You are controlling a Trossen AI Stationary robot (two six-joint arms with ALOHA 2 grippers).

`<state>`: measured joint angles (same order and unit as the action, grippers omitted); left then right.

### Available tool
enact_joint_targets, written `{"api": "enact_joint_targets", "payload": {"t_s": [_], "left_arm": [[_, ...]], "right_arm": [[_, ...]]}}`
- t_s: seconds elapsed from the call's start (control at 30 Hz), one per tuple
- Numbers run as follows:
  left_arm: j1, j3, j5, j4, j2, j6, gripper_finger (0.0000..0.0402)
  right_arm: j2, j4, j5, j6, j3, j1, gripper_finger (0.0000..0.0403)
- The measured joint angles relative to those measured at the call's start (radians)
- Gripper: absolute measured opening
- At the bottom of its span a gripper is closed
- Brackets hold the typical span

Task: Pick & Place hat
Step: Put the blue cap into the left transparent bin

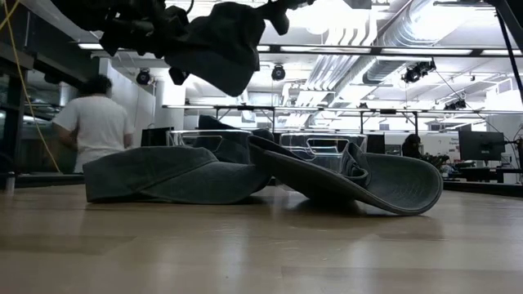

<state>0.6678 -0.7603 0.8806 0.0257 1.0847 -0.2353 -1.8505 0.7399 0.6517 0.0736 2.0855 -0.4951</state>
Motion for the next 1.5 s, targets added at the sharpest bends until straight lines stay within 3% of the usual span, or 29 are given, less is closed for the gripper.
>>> {"api": "enact_joint_targets", "payload": {"t_s": [0.57,1.23,1.5], "left_arm": [[0.0,0.001,-0.008,0.042,0.097,0.025,0.0],[0.007,0.001,-0.039,-0.026,0.097,0.075,0.0],[0.007,0.001,-0.045,-0.027,0.097,0.078,0.0]], "right_arm": [[-0.068,0.0,0.113,-0.032,-0.005,-0.009,0.0197],[-0.101,0.088,0.114,0.0,-0.005,-0.07,0.0197],[-0.101,0.13,0.23,-0.02,-0.005,-0.099,0.0197]]}}
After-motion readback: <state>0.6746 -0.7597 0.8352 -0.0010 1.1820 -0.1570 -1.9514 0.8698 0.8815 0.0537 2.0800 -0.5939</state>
